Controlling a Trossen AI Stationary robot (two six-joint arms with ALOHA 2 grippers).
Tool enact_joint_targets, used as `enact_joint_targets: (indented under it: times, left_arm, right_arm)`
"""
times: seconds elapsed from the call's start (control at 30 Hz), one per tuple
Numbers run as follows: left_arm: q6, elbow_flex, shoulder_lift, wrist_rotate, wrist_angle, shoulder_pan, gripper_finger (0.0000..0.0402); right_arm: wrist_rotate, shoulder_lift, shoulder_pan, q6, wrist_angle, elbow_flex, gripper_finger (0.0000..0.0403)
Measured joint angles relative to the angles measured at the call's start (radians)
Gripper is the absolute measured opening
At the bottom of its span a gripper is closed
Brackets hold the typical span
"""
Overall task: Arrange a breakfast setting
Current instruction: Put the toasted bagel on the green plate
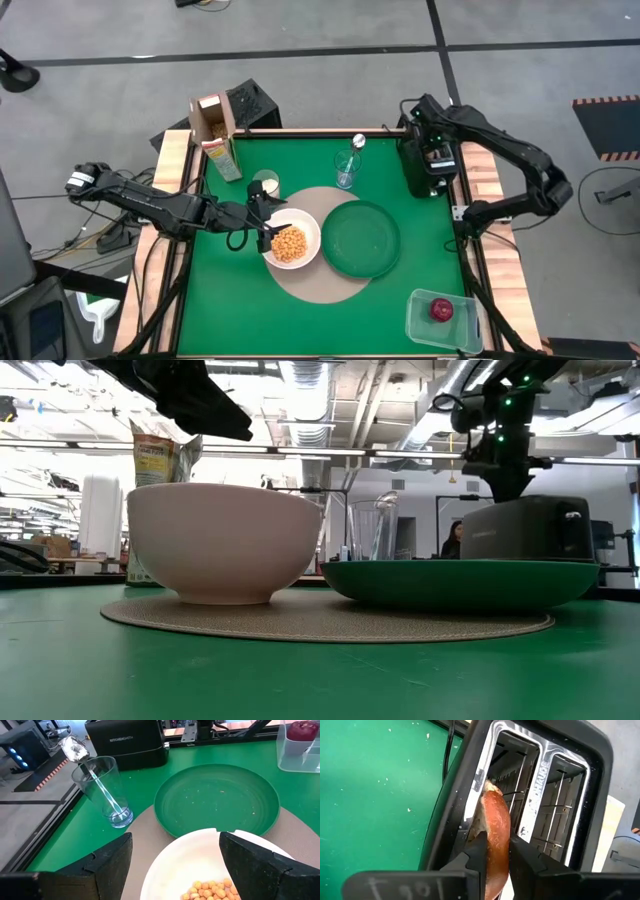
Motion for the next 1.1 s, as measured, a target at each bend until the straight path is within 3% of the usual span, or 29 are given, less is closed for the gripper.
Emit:
enact_joint_targets:
  times: [0.27, 0.83, 1.1]
  left_arm:
    - [-0.001, 0.0, 0.0, 0.0, 0.0, 0.0, 0.0286]
    - [-0.001, 0.0, 0.0, -0.001, 0.001, 0.0, 0.0286]
    - [0.002, 0.0, 0.0, -0.002, 0.014, 0.0, 0.0286]
  right_arm:
    - [0.0, -0.054, 0.0, -0.002, -0.011, 0.003, 0.0086]
    - [0.002, -0.18, 0.001, -0.018, -0.062, 0.151, 0.0087]
    - [-0.006, -0.259, 0.064, -0.009, -0.073, 0.161, 0.0087]
